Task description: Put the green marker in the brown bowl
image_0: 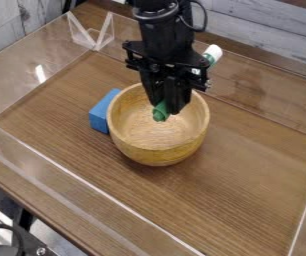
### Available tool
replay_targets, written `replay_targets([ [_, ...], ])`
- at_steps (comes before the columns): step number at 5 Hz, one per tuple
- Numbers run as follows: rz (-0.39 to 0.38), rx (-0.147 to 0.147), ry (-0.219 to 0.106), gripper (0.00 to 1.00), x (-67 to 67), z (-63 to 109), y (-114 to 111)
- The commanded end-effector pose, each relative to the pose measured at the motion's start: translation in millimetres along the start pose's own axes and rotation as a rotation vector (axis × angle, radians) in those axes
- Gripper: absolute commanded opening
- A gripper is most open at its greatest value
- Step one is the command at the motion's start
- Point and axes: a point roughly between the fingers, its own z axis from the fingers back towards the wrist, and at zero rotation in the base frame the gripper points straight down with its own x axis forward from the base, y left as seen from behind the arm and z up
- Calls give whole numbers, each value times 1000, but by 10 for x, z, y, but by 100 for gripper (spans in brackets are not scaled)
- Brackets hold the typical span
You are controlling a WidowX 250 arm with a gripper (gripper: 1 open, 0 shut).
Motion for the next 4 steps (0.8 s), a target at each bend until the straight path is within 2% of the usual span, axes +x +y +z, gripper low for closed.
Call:
replay_targets([
  [1, -2, 15, -37, 0, 65, 77, 18],
  [4, 4, 27, -33, 0, 50, 28, 66],
])
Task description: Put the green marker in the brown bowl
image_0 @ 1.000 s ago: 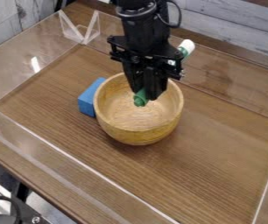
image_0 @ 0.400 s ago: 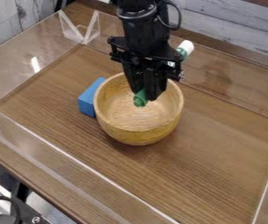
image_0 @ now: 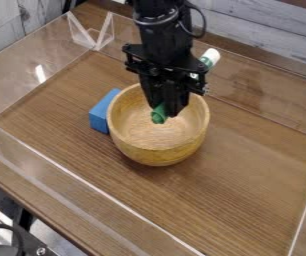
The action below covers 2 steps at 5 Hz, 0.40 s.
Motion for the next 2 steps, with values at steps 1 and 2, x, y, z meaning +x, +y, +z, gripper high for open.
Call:
replay_targets([
  [1, 10, 12, -30, 0, 43, 61, 37],
  [2, 14, 16, -29, 0, 38, 48, 52],
])
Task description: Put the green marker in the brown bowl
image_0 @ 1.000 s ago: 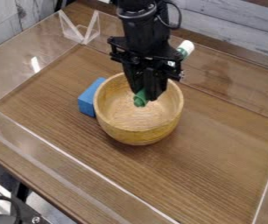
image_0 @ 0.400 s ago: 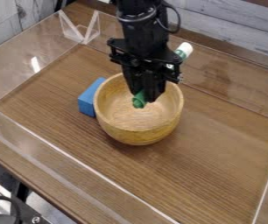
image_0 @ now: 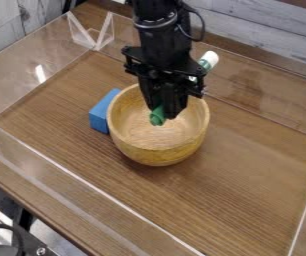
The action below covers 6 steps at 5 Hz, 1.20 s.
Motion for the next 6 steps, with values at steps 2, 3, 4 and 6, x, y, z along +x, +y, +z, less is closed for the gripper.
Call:
replay_targets([
  [2, 21, 16, -33, 0, 49, 48, 54],
  [3, 26, 19, -34, 0, 50, 31, 65],
  [4, 30, 22, -35, 0, 53, 12, 76],
  [6, 38, 28, -37, 0, 56, -20, 92],
])
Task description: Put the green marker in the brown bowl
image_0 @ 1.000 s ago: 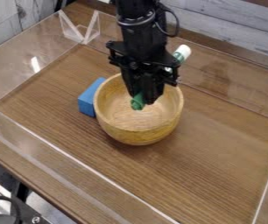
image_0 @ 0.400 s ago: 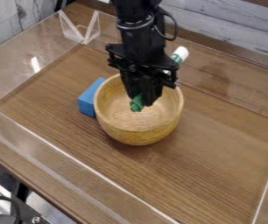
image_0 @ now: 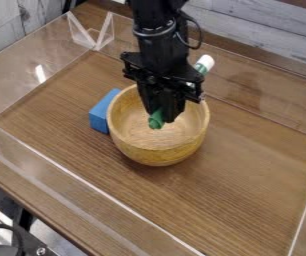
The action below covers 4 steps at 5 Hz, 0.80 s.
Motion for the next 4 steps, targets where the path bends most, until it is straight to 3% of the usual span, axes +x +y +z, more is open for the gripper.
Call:
replay_targets([
  [1, 14, 12, -33, 0, 50, 62, 37],
  [4, 32, 21, -38, 0, 56, 32, 50],
])
